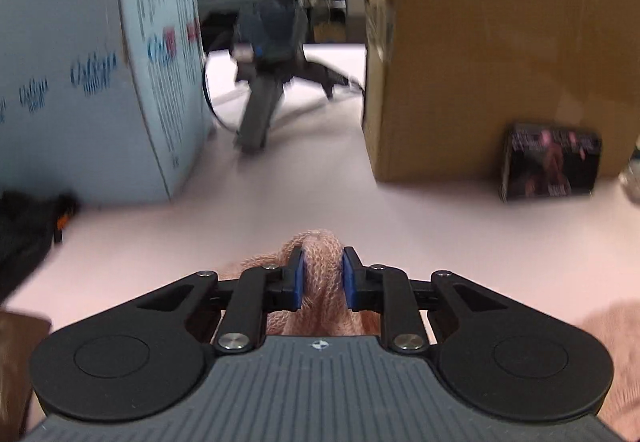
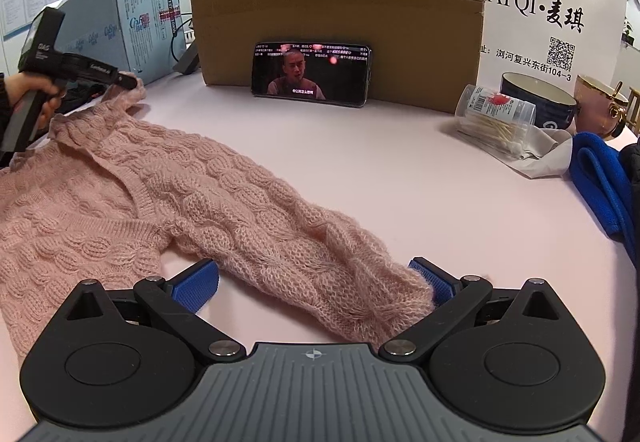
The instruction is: Fold clothes
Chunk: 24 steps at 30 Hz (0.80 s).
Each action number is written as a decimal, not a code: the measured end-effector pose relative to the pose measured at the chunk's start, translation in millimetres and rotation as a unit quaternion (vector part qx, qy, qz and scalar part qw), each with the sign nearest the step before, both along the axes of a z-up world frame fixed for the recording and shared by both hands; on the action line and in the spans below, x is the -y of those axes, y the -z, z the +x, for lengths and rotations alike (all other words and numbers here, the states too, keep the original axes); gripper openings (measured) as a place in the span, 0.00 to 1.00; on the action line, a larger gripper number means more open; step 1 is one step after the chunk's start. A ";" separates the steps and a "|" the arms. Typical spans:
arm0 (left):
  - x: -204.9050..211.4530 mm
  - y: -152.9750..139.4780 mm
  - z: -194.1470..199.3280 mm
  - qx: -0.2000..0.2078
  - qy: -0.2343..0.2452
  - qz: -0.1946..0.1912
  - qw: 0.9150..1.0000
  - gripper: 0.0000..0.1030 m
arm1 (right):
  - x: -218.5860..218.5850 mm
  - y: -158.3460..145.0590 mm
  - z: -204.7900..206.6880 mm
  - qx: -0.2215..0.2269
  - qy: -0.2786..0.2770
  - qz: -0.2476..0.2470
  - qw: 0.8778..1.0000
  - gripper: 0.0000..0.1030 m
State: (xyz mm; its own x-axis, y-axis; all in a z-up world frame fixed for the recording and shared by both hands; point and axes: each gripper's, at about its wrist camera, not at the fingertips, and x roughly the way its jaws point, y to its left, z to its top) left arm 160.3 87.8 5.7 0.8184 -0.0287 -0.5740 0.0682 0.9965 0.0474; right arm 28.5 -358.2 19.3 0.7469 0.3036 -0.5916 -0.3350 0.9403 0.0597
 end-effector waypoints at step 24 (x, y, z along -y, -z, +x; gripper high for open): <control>-34.2 -62.7 -118.6 0.134 -0.036 0.004 0.990 0.81 | 10.7 -2.6 -1.7 0.006 0.005 0.037 0.999 0.99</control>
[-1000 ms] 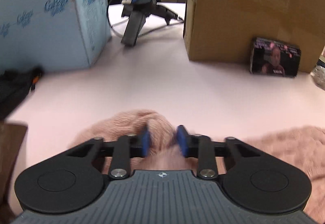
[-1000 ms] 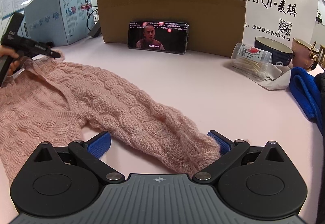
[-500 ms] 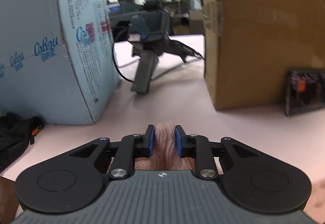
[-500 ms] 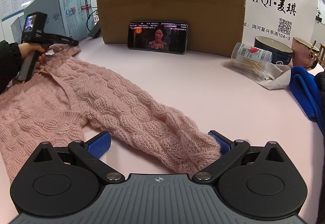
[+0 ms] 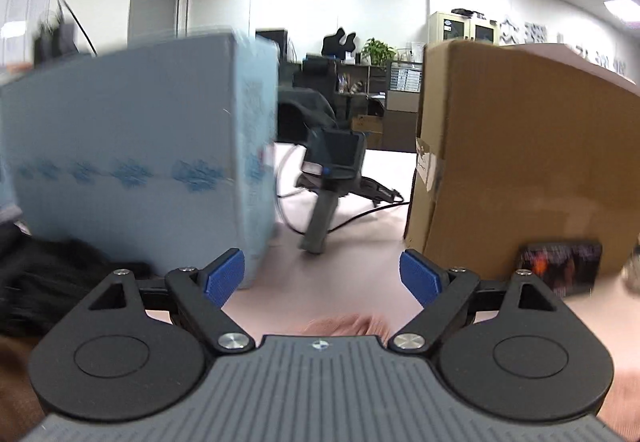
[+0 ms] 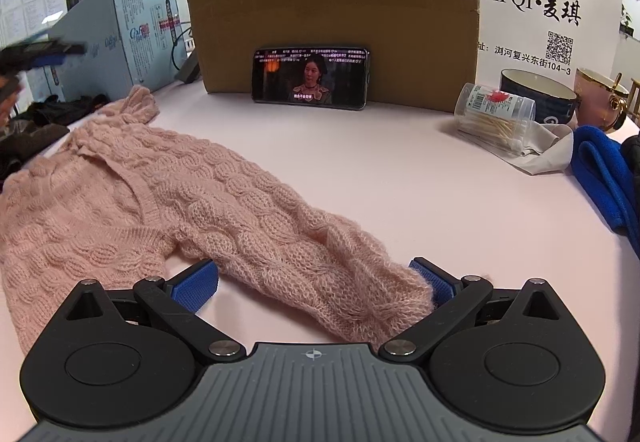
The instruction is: Fold clothes
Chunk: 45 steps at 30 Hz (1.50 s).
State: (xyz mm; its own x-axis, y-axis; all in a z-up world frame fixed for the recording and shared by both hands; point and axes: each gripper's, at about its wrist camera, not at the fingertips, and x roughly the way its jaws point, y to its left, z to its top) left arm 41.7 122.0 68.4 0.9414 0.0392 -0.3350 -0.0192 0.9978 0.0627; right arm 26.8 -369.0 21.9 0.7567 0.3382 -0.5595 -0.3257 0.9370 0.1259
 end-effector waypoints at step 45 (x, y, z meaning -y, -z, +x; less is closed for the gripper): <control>-55.4 117.2 -321.7 0.008 -0.141 -0.167 0.976 0.78 | 45.5 8.9 -132.9 0.033 0.246 0.150 0.957 0.99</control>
State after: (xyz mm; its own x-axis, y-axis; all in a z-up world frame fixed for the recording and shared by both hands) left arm -280.0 177.5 -48.8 0.9139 0.1896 -0.3589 -0.2951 0.9175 -0.2668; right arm -106.1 -414.5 13.0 0.8961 0.0705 -0.4383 0.1282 0.9041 0.4076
